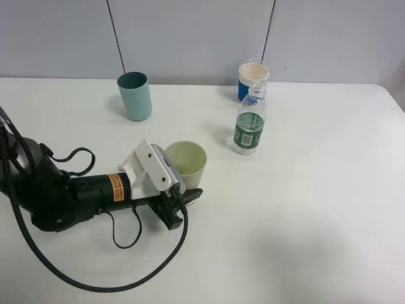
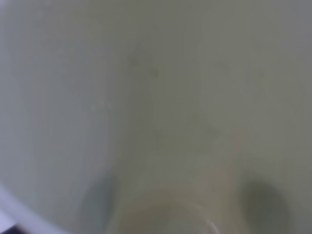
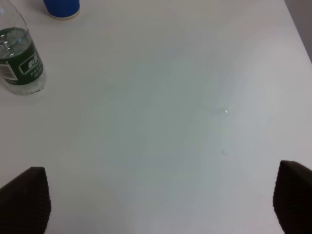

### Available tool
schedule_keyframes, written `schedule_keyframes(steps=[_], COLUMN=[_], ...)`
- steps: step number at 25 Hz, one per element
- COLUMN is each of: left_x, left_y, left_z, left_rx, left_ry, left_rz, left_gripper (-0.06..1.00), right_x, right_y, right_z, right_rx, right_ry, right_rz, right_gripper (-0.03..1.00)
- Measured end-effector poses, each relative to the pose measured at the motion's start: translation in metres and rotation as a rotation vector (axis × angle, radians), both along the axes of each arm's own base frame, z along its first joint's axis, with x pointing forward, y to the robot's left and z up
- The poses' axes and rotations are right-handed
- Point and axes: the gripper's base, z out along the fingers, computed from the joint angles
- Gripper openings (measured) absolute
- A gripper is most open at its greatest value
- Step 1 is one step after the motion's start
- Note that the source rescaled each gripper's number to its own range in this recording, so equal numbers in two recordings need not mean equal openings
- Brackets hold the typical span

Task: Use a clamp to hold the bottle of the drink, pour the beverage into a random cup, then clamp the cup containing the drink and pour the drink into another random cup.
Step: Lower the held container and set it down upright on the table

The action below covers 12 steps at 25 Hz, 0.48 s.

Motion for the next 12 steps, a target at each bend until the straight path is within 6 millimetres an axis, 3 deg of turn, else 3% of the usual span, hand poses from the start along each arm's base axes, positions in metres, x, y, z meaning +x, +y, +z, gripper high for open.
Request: schedule_keyframes(steps=[12], left_x=[-0.0002], left_y=[-0.0016], left_z=[0.0003], left_rx=[-0.027], left_ry=[0.007], left_rz=[-0.007], left_gripper=[0.04], right_x=[0.0], right_y=[0.0], right_z=[0.0], right_rx=[0.0], right_ry=[0.0], right_rz=[0.0], right_gripper=[0.82])
